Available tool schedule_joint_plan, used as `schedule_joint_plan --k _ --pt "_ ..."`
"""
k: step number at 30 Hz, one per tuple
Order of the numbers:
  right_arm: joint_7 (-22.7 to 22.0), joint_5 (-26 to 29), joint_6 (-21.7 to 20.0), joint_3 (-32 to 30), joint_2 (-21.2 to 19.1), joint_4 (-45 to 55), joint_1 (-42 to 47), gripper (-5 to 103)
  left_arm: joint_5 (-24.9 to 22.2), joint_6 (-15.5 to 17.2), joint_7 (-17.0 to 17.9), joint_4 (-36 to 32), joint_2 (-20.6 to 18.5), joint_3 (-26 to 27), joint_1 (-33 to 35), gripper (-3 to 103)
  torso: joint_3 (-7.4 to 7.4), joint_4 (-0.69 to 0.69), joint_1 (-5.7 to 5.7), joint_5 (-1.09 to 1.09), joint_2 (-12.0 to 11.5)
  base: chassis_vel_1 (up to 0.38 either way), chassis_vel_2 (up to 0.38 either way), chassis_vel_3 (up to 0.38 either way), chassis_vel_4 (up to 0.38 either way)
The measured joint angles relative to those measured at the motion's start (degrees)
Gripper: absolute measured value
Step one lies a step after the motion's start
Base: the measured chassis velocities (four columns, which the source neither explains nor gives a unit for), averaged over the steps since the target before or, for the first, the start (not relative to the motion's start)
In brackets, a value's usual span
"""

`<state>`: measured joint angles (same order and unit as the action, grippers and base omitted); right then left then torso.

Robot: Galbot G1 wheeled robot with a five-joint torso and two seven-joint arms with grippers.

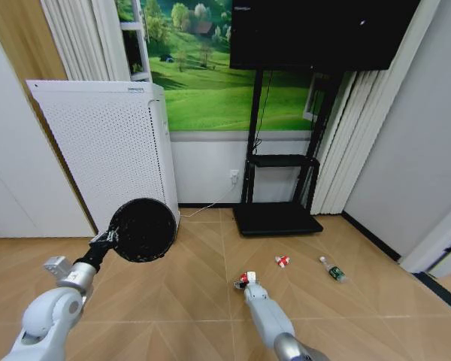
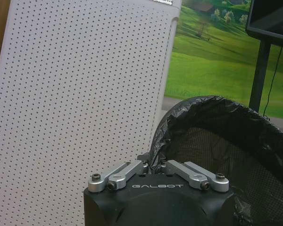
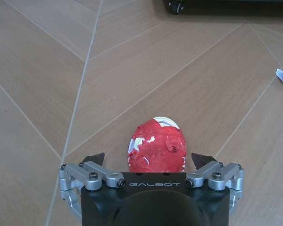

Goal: Pick up the trash bin and place the garbage on the floor into it.

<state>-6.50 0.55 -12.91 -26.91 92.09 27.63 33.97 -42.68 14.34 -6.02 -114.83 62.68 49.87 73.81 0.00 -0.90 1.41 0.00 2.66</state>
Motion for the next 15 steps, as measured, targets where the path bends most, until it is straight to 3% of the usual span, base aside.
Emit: schedule_joint_plan --k 7,8,10,11,14,15 --pt "-0.6 -0.5 -0.8 0.0 0.0 -0.2 -0.2 101 -0.3 0.0 0.0 -0.1 0.0 0.3 -0.1 4 0.0 0.0 0.0 0.0 0.0 0.0 0.0 0.0 0.0" --pt "-0.8 -0.6 -0.9 0.0 0.0 -0.2 -0.2 93 -0.4 0.0 0.0 -0.2 0.0 0.3 -0.2 4 0.0 0.0 0.0 0.0 0.0 0.0 0.0 0.0 0.0" --pt "-1.0 -0.6 -1.0 0.0 0.0 -0.2 -0.2 93 -0.4 0.0 -0.1 -0.2 0.0 0.3 -0.2 4 0.0 0.0 0.0 0.0 0.0 0.0 0.0 0.0 0.0" --pt "-1.3 -0.8 -1.0 0.0 0.0 -0.3 -0.2 83 -0.4 0.0 -0.1 -0.2 0.0 0.4 -0.2 4 0.0 0.0 0.0 0.0 0.0 0.0 0.0 0.0 0.0" --pt "-1.3 -0.8 -1.0 0.1 0.0 -0.4 -0.2 83 -0.4 0.0 -0.2 -0.2 0.0 0.4 -0.3 4 0.0 0.0 0.0 0.0 0.0 0.0 0.0 0.0 0.0" --pt "-1.3 -0.8 -1.0 0.1 0.0 -0.4 -0.2 77 -0.4 0.0 -0.2 -0.2 0.0 0.4 -0.3 4 0.0 0.0 0.0 0.0 0.0 0.0 0.0 0.0 0.0"
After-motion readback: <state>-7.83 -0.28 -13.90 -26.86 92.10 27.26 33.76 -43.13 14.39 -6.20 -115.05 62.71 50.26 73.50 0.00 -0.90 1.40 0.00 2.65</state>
